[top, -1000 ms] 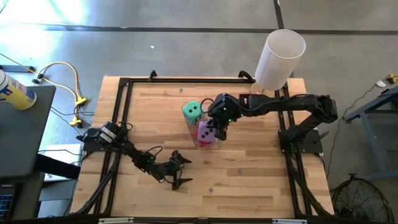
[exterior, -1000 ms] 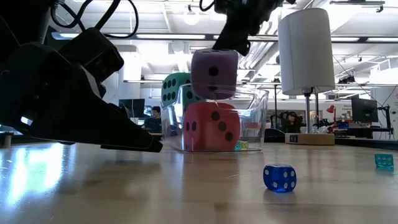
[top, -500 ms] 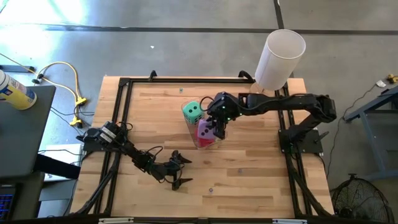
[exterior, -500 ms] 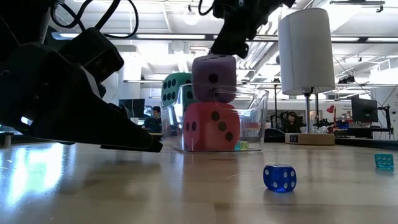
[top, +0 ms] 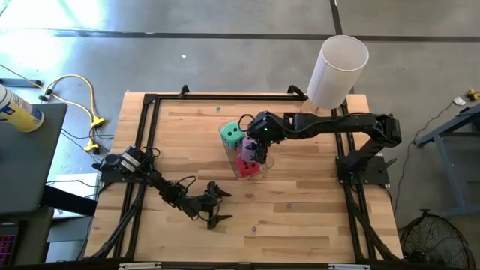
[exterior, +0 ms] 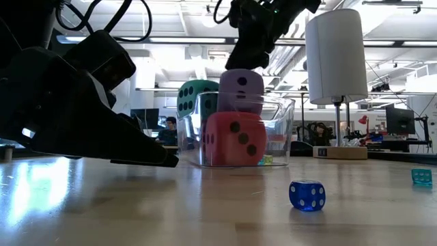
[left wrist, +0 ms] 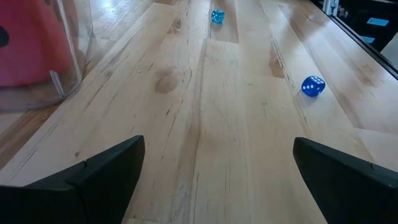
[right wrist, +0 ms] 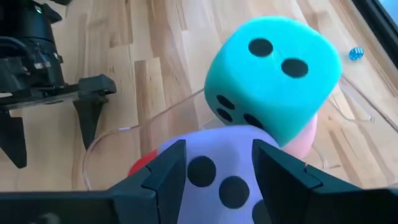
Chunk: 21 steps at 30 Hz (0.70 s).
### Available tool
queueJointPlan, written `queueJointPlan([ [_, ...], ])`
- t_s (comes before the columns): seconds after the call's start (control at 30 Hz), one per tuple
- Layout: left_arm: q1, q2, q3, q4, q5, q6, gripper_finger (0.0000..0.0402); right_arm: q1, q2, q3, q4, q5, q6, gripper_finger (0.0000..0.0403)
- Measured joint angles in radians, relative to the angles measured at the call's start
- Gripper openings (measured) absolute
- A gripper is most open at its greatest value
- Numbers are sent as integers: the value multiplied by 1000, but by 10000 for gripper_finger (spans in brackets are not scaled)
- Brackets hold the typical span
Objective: Pick & Place Dice
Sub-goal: Put the large purple dice into the transparent bin, then put the small blue dice into the transparent bin
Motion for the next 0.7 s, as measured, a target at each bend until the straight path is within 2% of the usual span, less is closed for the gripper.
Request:
queueJointPlan([
  [0.33, 0, 0, 0, 0, 0, 0, 399, 37, -19, 0, 29, 0, -53, 176],
  [0.7, 0, 0, 0, 0, 1, -2, 399, 183, -194, 0, 1, 6, -52, 176],
])
